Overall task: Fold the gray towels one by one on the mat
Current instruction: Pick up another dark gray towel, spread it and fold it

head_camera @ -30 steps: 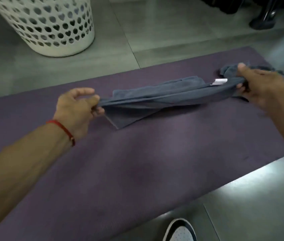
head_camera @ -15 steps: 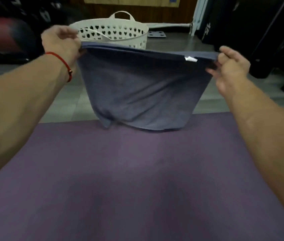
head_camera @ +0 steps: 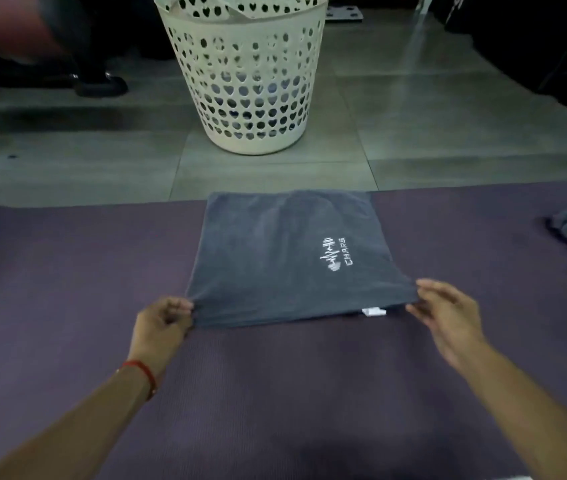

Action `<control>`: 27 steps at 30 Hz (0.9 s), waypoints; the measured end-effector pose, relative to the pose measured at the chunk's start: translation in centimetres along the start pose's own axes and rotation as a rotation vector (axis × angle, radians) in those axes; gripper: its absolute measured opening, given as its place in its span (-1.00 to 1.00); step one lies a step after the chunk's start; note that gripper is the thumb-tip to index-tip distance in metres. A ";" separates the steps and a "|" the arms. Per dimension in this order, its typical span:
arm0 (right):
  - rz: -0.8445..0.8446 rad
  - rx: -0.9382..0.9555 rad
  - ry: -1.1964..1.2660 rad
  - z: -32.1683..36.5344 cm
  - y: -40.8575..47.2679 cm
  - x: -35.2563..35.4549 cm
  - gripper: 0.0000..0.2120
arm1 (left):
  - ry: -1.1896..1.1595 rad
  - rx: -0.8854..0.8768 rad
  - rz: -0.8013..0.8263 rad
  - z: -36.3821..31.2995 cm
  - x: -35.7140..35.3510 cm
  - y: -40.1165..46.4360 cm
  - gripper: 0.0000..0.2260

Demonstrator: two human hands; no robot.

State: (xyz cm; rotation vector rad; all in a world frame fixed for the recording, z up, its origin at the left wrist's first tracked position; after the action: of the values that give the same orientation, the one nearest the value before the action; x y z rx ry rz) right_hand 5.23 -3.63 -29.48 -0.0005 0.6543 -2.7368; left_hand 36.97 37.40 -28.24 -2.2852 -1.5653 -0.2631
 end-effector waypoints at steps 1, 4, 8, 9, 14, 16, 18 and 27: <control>-0.008 -0.039 -0.035 -2.1 -0.6 1.0 -0.84 | 0.050 0.042 0.044 1.9 -0.4 -0.7 -0.78; 0.027 -0.124 -0.141 -6.3 -2.5 3.6 -0.86 | 0.293 0.016 0.187 4.5 -0.4 -2.5 -0.76; 0.167 -0.159 -0.389 -8.9 -5.1 5.7 -0.85 | 0.487 -0.022 0.414 7.1 0.5 -4.4 -0.78; 0.195 -0.161 -0.436 -9.1 -5.6 6.0 -0.85 | 0.533 -0.042 0.475 7.6 0.5 -5.1 -0.79; 0.395 -0.186 -0.659 -8.8 -7.2 5.7 -0.63 | 0.665 -0.187 0.568 7.7 0.8 -6.6 -0.61; 0.411 -0.130 -0.804 -8.1 -6.8 5.4 -0.56 | 0.717 -0.278 0.502 6.5 1.1 -5.8 -0.59; 0.353 0.063 -0.969 -6.0 -5.8 4.9 -0.58 | 0.689 -0.301 0.408 4.7 1.5 -4.8 -0.65; 0.329 0.422 -0.788 6.7 -0.9 -1.6 -0.82 | 0.234 -0.197 0.357 -5.5 2.8 4.1 -0.89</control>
State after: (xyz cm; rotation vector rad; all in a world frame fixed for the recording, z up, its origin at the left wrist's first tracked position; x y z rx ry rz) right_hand 6.99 -5.28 -23.00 -0.7508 -0.1352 -2.2269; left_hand 42.08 36.31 -22.97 -2.5220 -1.0357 -0.5852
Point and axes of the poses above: each hand's wrist, its own y-axis towards the middle knuckle, its own x-axis out of the back of the hand, z = x × y, the point moved 10 cm from there along y, towards the middle knuckle, and after that the axes turned 5 degrees about -x, right-handed, at the moved point
